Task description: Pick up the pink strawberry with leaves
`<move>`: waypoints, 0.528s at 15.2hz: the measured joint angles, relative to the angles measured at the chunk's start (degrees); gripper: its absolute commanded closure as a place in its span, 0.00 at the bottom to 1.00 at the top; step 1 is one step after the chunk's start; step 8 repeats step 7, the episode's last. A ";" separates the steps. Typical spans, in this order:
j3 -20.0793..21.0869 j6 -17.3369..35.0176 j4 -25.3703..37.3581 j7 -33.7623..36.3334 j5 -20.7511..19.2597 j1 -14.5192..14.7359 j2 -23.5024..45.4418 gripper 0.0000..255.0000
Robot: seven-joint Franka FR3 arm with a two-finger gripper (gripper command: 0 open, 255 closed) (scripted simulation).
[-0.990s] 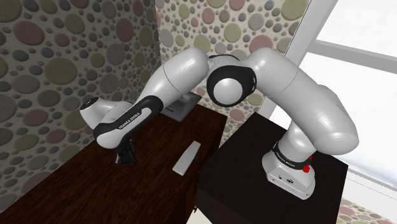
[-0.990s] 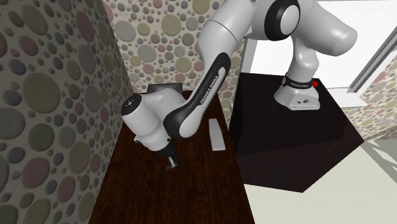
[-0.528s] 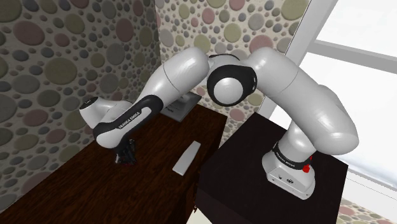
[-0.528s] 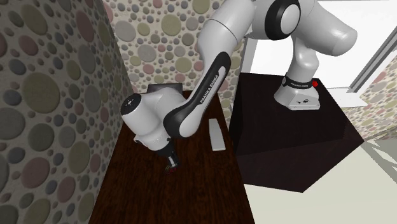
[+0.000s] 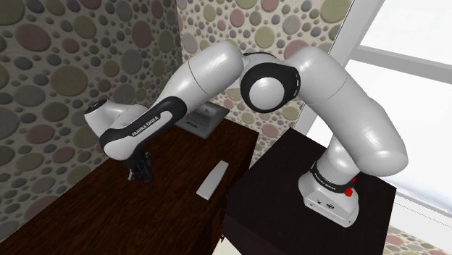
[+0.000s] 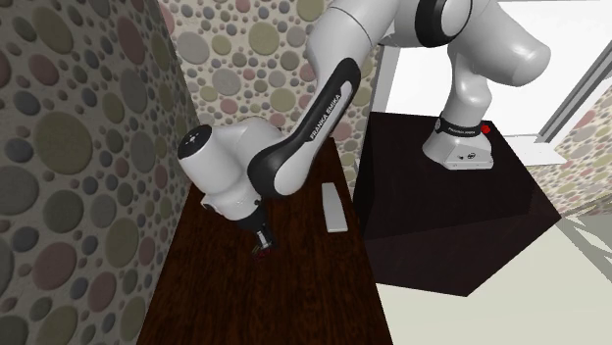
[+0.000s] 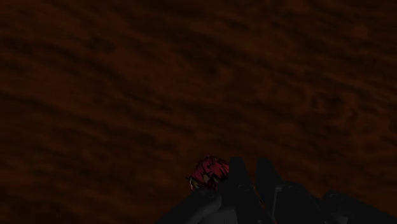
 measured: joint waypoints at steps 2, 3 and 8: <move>0.16 -0.73 -0.43 0.03 0.14 -0.15 -1.16 1.00; 0.27 -1.07 -0.78 0.16 0.23 -0.15 -1.84 1.00; 0.53 -2.74 -0.78 0.18 0.48 -0.31 -3.54 1.00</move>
